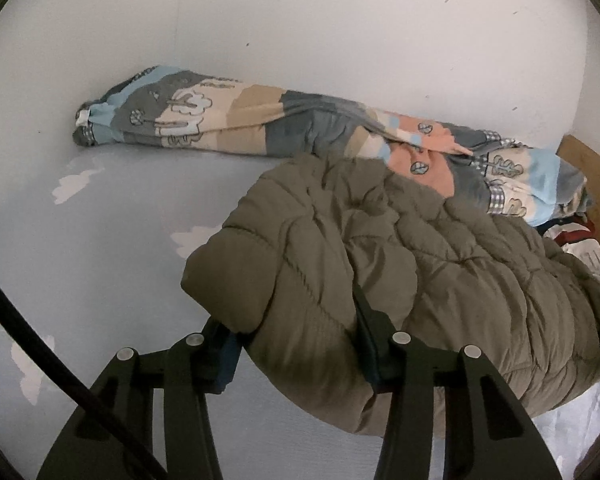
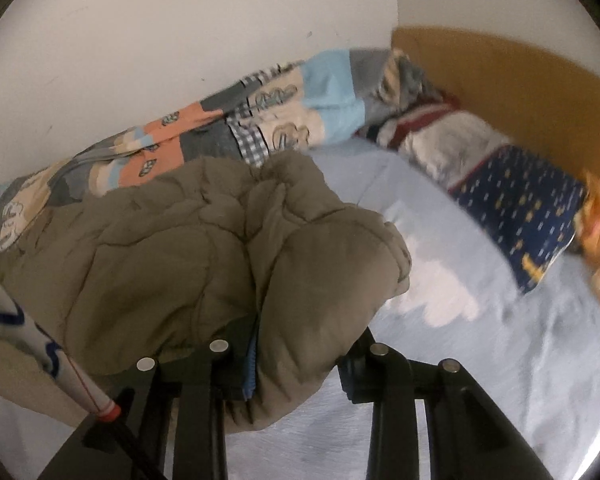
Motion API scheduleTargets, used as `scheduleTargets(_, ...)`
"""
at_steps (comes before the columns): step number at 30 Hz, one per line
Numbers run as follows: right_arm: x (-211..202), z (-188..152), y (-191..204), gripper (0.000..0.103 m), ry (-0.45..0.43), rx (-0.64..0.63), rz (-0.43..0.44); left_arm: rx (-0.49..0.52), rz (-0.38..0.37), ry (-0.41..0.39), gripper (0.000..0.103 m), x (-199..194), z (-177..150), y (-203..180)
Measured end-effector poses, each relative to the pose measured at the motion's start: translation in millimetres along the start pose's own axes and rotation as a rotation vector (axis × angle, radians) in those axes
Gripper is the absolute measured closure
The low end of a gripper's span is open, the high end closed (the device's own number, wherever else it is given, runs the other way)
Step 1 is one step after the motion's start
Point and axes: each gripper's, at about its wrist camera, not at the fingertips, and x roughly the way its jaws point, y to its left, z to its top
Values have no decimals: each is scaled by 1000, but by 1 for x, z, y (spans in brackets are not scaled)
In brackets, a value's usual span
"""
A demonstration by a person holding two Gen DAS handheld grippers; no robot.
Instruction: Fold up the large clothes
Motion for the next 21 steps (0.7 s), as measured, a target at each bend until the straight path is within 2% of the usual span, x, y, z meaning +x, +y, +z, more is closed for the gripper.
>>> scheduleTargets(5, -37, 6, -8, 70, -13, -11, 31, 5, -26, -6, 55, -37, 0, 4)
scheduleTargets(11, -92, -8, -28, 69, -18, -8, 84, 33, -61, -8, 55, -97, -21, 15)
scheduleTargets(16, -131, -36, -46, 69, -3, -17, 119, 38, -74, 20, 55, -135, -65, 29)
scheduleTargets(21, -154, -88, -70, 69, 62, 2, 148, 24, -72, 86, 54, -153, -115, 46)
